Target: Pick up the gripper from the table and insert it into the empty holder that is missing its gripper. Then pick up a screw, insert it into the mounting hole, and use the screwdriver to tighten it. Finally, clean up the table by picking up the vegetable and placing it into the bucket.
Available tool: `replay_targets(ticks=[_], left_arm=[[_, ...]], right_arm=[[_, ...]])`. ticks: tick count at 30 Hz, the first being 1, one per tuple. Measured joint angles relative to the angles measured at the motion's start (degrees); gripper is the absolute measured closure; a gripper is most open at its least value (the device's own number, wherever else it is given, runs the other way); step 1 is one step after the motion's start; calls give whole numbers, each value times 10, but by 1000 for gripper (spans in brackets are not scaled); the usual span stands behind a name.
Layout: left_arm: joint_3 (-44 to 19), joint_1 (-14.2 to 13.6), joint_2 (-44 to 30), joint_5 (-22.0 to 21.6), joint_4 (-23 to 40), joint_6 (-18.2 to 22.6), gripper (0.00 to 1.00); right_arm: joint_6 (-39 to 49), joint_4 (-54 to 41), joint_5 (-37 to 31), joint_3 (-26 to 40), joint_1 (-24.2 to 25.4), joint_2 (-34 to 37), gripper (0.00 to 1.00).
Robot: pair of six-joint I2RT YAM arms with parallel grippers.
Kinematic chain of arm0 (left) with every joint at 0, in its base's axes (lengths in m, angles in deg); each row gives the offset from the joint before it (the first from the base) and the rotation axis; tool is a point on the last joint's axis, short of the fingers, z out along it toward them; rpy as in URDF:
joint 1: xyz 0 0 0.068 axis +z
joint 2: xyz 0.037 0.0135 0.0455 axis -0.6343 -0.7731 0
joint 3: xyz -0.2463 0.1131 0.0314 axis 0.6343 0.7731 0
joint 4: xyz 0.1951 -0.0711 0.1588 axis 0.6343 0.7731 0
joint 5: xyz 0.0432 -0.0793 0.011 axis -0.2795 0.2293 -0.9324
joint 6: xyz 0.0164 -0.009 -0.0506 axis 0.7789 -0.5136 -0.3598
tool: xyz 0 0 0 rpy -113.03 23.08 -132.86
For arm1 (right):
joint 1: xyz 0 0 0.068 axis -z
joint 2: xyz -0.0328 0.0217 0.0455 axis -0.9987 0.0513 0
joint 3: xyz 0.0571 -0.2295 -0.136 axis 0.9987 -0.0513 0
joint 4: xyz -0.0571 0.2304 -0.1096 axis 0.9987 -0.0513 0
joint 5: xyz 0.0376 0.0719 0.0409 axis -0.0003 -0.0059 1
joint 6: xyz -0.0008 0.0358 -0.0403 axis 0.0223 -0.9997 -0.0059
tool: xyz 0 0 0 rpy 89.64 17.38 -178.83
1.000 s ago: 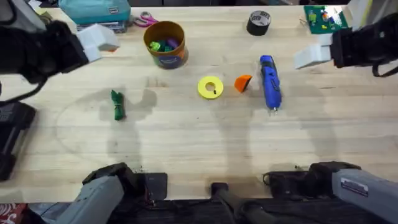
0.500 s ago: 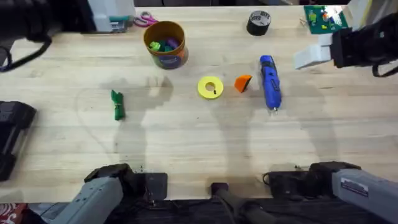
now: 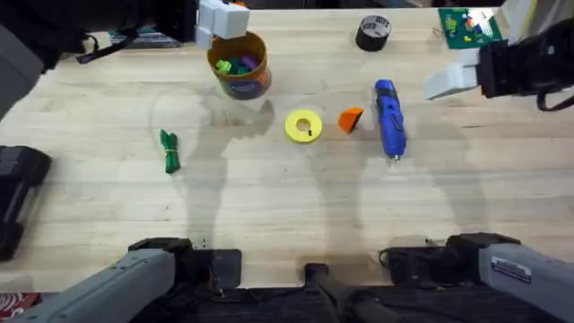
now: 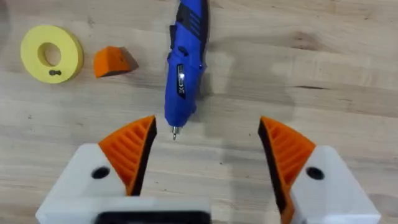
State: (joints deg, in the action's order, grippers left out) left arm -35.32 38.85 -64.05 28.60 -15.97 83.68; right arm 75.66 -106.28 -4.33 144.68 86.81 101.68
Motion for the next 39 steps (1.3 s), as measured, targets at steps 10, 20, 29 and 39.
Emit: replay_targets(ticks=[10,20,29,39], left_arm=[[11,0,22,5,-27,4,15],[134,0,148,14,-115,8,15],[309,0,313,24,-198,1,15],[475,14,456,65,-281,-69,15]], right_arm=[[0,0,0,0,0,0,6],[0,0,0,0,0,0,5],[0,0,0,0,0,0,5],[0,0,0,0,0,0,5]])
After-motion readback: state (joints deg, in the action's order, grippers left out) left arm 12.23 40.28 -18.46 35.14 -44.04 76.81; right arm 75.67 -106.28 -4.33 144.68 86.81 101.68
